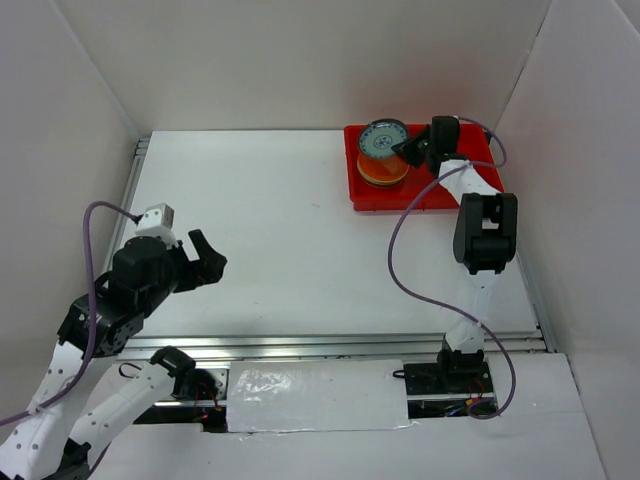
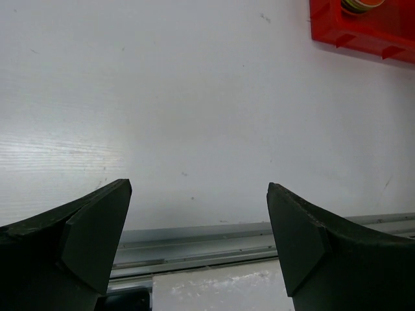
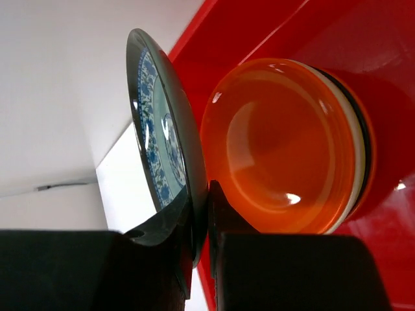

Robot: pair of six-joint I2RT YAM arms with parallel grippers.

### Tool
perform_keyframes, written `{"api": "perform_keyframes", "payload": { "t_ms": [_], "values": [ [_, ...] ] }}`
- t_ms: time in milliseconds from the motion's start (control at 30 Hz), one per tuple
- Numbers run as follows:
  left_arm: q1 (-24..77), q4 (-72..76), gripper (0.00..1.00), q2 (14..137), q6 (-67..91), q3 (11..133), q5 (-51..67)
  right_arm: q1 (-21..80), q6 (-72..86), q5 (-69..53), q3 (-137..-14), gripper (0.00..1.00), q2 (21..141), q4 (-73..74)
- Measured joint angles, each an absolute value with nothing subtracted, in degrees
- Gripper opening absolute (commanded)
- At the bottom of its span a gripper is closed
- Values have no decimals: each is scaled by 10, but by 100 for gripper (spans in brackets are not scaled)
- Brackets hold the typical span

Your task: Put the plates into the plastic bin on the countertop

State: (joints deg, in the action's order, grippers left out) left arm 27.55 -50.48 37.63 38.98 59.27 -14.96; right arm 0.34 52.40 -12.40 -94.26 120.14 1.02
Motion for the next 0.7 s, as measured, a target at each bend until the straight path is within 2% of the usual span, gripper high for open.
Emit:
{"api": "perform_keyframes", "payload": {
  "t_ms": [133,200,233,267,300,433,567,700],
  "values": [
    [241,-503,99,341,368,582,-141,-12,527,-162,-960,13,1236,27],
    [221,-503,99,324,359,576,-136,-15,531,-173,-954,48,1236,32],
    [214,-503,99,317,357,576,-131,-17,533,-175,-954,59,1236,32],
    [211,-502,99,314,352,576,-128,-18,529,-178,-954,86,1236,31],
    [209,-500,99,313,347,576,-124,-18,531,-179,-953,100,1235,32],
    [208,-498,99,329,340,576,-108,-19,521,-174,-921,100,1214,28],
    [204,-497,99,340,332,573,-100,-18,512,-151,-864,100,1141,50],
    [199,-497,99,339,332,573,-100,-15,484,-105,-882,100,1056,108]
  ]
}}
